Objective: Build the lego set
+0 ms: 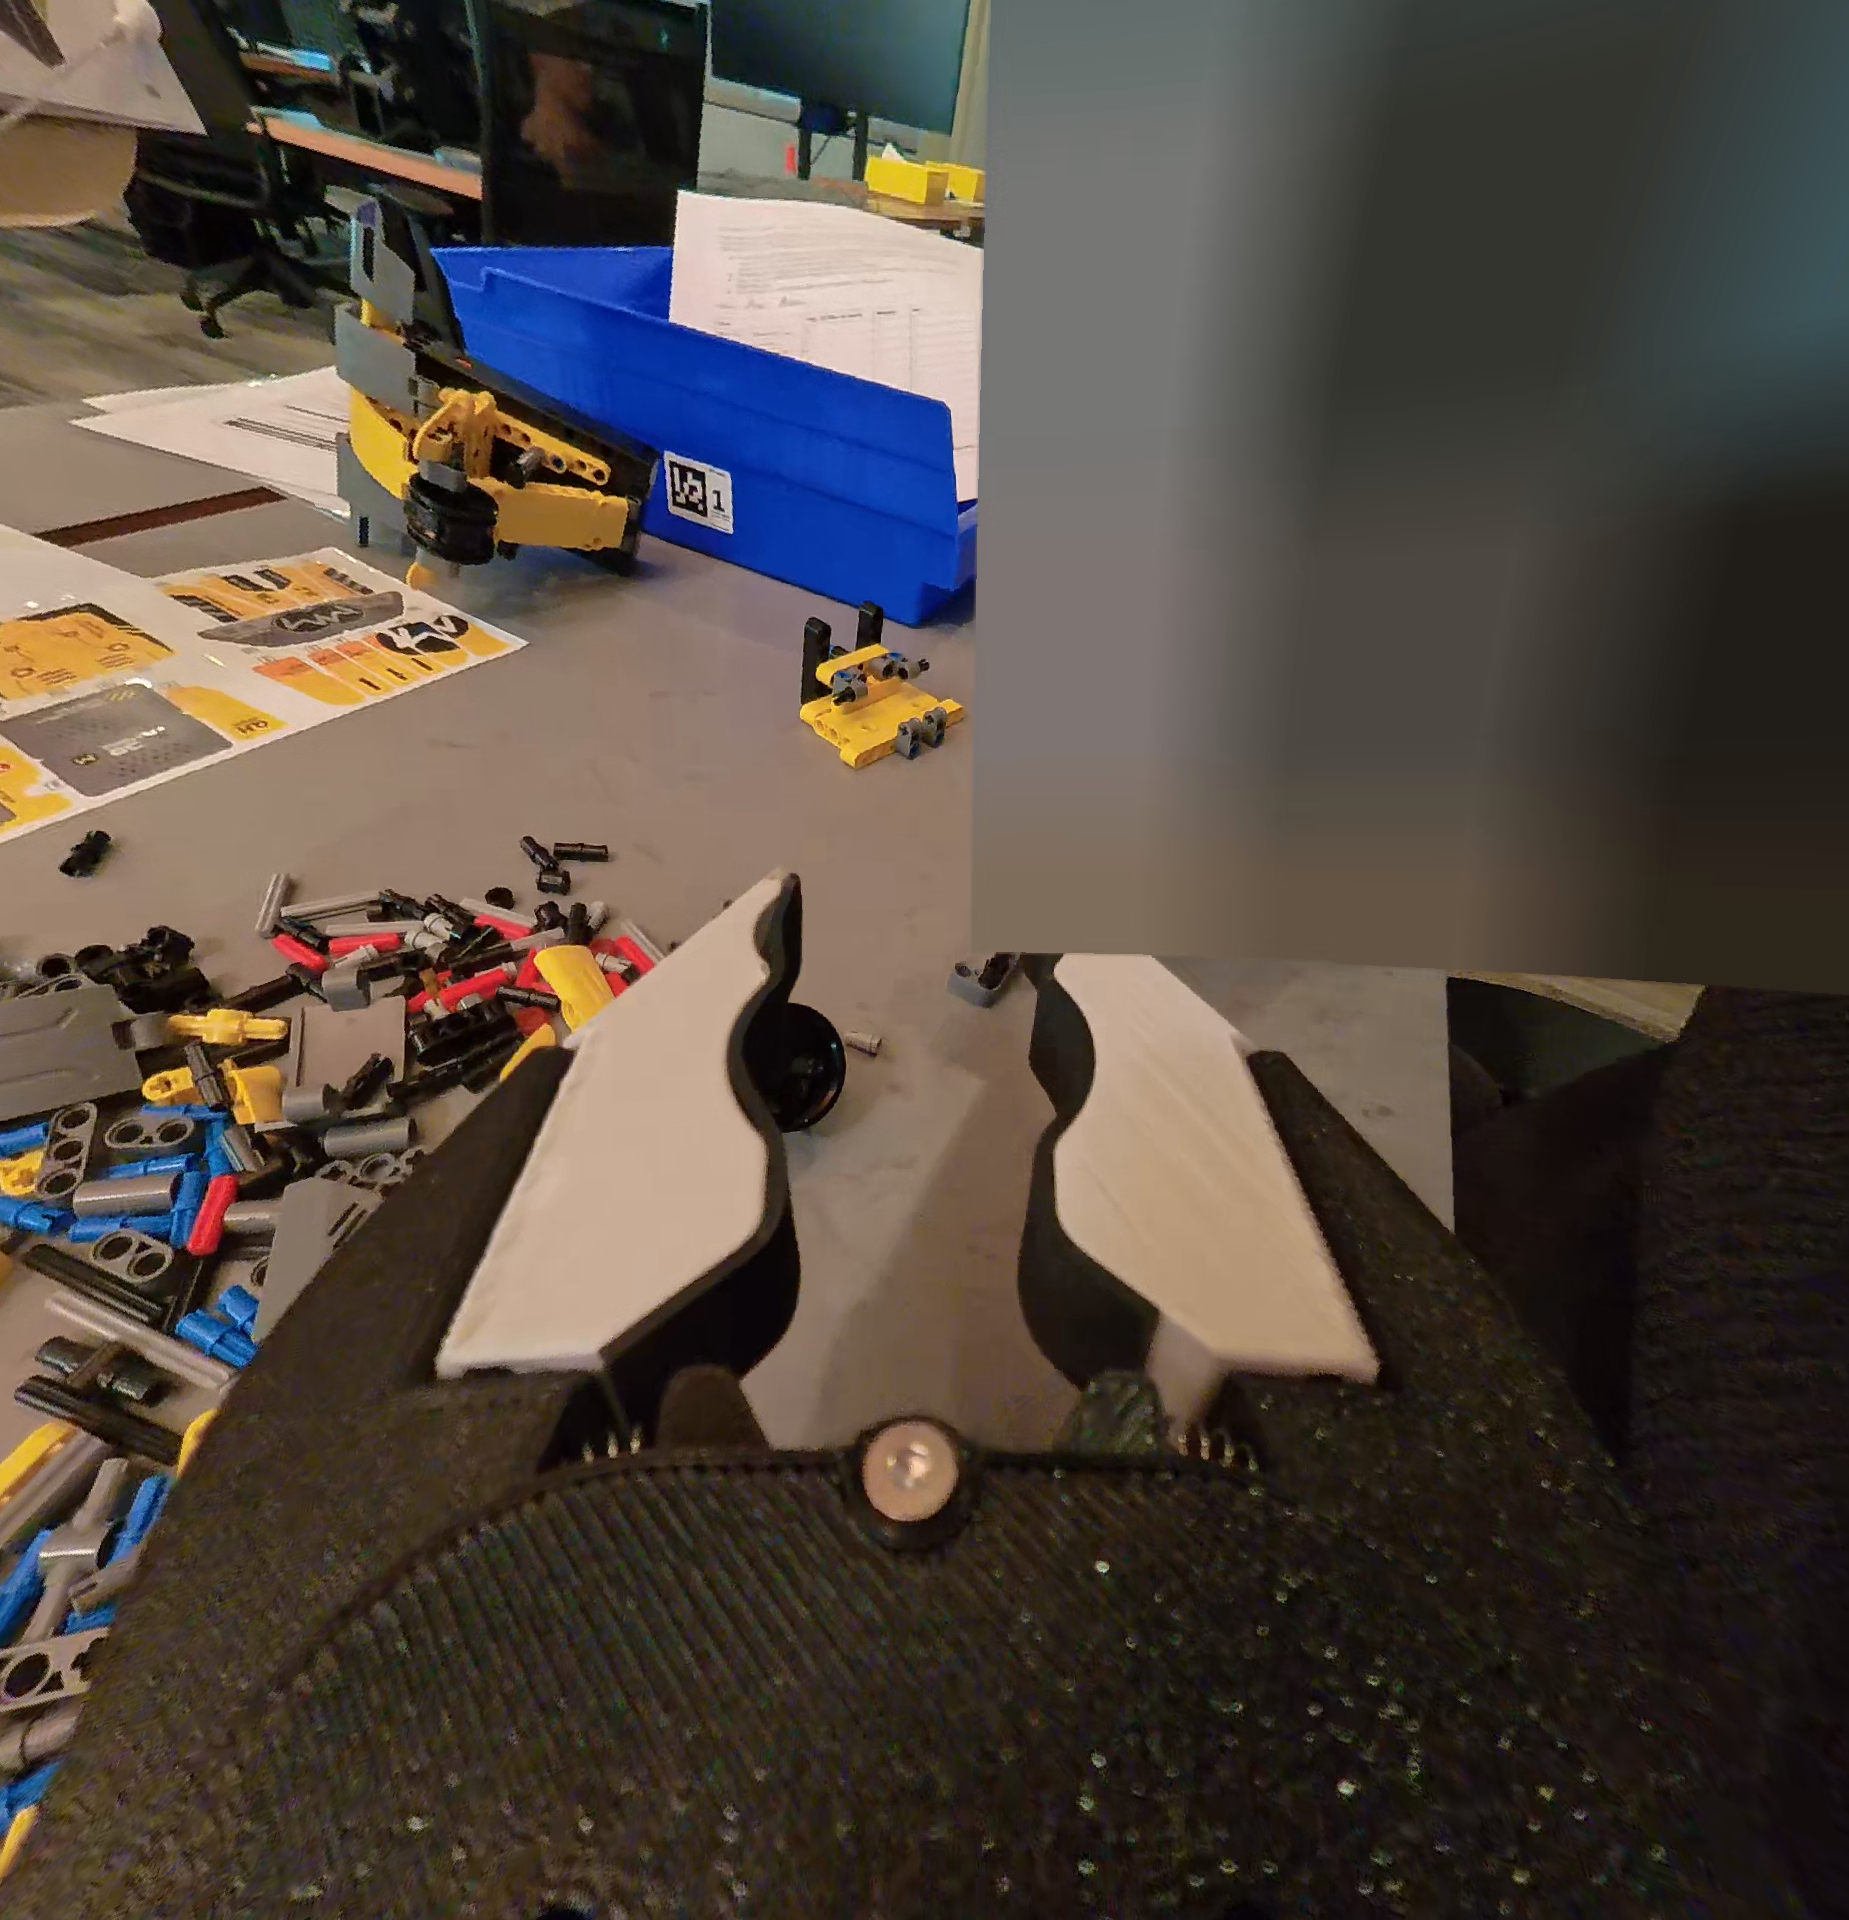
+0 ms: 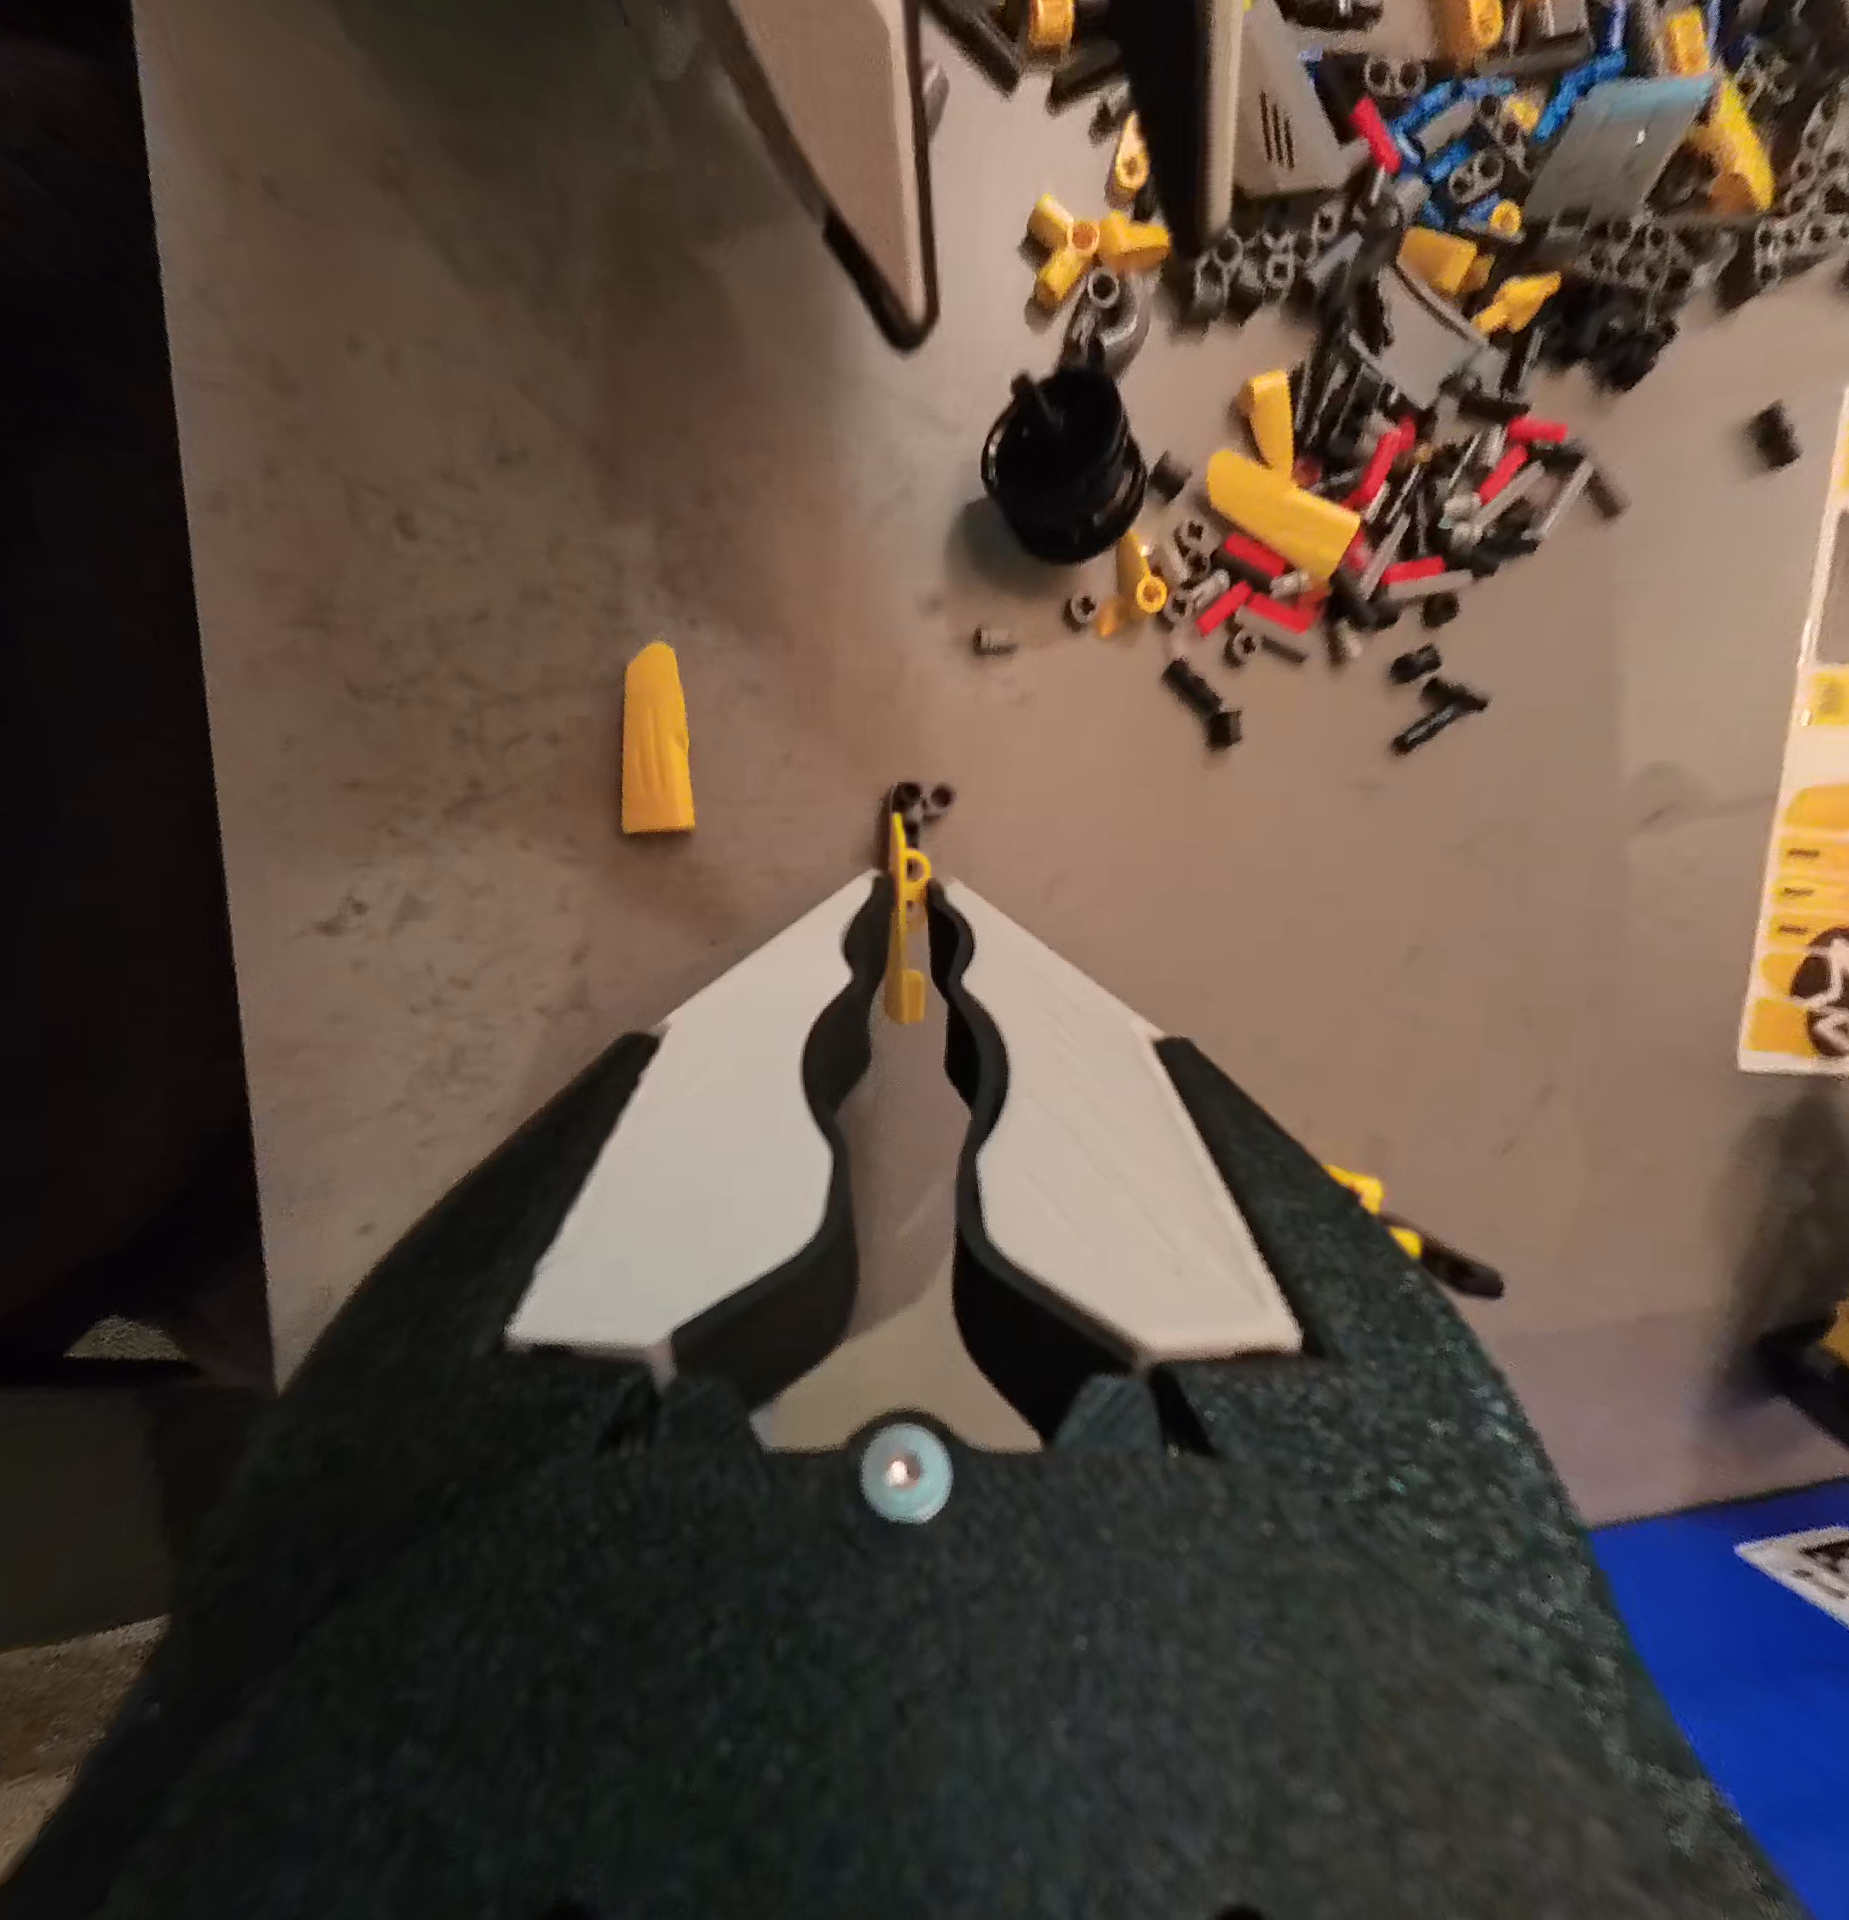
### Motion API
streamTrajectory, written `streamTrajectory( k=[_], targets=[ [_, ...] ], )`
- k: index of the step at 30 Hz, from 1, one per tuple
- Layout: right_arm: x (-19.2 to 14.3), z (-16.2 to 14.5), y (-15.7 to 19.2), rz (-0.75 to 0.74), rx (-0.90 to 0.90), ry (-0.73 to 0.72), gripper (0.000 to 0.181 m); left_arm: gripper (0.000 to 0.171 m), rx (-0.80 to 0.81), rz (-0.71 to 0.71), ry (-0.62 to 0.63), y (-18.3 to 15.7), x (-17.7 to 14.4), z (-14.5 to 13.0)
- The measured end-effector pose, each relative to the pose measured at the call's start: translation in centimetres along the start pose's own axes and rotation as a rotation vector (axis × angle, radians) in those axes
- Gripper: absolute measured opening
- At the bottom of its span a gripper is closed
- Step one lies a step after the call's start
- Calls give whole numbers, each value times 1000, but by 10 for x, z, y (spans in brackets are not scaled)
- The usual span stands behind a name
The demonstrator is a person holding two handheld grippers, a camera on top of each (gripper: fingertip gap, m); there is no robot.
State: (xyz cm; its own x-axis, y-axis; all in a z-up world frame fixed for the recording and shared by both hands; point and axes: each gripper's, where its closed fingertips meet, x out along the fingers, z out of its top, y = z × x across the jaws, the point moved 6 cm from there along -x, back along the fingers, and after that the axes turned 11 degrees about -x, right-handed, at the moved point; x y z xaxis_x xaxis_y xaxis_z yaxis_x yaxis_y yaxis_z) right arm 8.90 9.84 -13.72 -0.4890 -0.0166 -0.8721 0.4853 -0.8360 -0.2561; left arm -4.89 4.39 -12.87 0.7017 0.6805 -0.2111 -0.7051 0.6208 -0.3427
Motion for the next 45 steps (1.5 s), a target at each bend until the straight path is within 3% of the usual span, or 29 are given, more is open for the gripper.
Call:
streamTrajectory(
  k=[11,15,19,25,35,45],
  targets=[
    [22,11,-7,80,-19,21,6,36,0,-25,40,-2,3,-3],
    [22,11,-5,86,-34,48,6,26,55,-46,126,-11,10,-11],
    [23,10,-7,95,-23,41,6,20,49,67,246,-5,27,-21],
    [24,9,-10,111,-9,26,6,25,-83,-71,424,-14,52,-34],
    [24,6,-11,142,14,1,6,0,-19,5,472,-11,65,-38],
    [24,4,-11,155,32,-16,7,0,9,13,473,-12,66,-38]
  ],
)
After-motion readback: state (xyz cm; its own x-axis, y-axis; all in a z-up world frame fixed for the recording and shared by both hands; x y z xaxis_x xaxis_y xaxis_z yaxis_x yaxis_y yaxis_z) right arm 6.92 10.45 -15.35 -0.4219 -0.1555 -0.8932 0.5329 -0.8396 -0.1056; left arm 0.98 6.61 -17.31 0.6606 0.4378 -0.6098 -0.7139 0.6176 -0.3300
